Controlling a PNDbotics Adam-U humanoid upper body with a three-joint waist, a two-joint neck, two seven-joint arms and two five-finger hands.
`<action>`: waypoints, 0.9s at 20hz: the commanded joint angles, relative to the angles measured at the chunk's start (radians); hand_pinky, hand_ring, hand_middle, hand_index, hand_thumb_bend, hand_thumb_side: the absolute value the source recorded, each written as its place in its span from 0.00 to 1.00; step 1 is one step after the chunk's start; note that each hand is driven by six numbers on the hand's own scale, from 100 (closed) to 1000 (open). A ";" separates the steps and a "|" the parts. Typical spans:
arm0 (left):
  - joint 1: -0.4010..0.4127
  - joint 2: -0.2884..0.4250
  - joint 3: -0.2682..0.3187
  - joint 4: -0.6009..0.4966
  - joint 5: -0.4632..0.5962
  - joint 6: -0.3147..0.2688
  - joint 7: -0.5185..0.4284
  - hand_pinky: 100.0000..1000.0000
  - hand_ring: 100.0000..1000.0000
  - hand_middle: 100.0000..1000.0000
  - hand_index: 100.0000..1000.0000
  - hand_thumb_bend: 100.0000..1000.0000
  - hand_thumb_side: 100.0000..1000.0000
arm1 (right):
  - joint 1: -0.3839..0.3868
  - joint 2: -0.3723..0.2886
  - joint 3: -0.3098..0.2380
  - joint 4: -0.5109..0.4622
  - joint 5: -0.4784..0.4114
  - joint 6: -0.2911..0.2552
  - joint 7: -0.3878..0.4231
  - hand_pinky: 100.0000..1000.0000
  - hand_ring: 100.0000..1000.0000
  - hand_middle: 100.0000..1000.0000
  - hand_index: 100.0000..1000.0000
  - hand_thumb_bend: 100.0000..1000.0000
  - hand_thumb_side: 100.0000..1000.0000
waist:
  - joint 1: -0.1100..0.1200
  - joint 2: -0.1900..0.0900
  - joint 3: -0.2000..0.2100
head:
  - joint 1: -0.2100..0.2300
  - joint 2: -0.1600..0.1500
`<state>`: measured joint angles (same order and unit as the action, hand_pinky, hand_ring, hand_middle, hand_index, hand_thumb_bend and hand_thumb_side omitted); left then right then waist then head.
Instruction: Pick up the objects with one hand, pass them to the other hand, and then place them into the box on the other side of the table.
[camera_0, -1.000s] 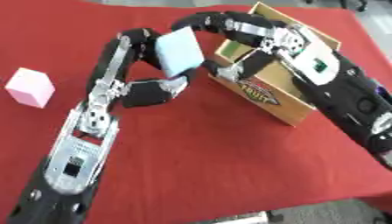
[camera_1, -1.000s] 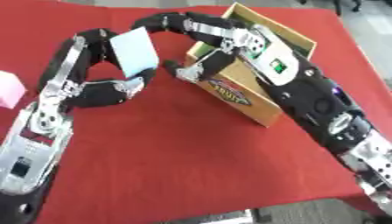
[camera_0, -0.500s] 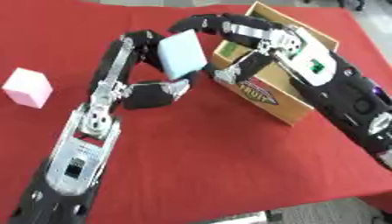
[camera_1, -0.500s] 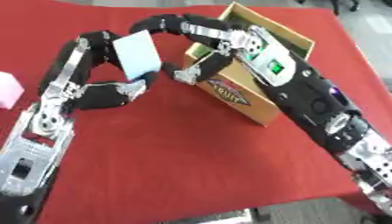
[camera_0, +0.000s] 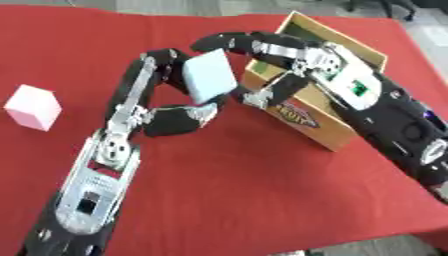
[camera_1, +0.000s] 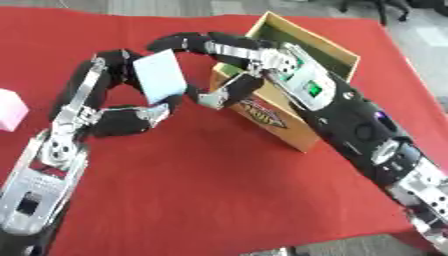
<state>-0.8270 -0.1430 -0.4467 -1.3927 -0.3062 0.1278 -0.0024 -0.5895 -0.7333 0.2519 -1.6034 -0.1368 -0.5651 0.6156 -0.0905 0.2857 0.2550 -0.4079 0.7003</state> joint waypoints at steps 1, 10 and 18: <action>-0.013 -0.016 0.005 -0.006 -0.010 -0.001 0.010 0.54 0.36 0.26 0.42 0.00 0.00 | -0.009 -0.024 -0.004 -0.029 -0.010 -0.254 0.291 1.00 1.00 0.98 1.00 0.00 0.12 | 0.002 -0.014 -0.002 | 0.001 -0.015; -0.006 -0.014 0.016 0.014 -0.042 -0.008 0.029 0.54 0.36 0.25 0.42 0.00 0.00 | -0.002 -0.026 -0.009 -0.070 -0.051 -0.167 0.291 1.00 1.00 0.99 1.00 0.00 0.11 | 0.000 -0.011 -0.005 | 0.000 -0.011; -0.003 -0.017 0.015 0.031 -0.068 -0.018 0.012 0.53 0.36 0.25 0.42 0.00 0.00 | 0.002 -0.033 0.000 -0.111 -0.083 -0.153 0.291 1.00 1.00 0.99 1.00 0.00 0.12 | 0.000 -0.009 -0.005 | -0.009 0.002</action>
<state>-0.8175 -0.1505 -0.4386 -1.3548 -0.3678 0.1104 0.0126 -0.5786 -0.7354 0.2597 -1.6882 -0.2075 -0.4970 0.6837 -0.0925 0.2916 0.2530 -0.4123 0.7013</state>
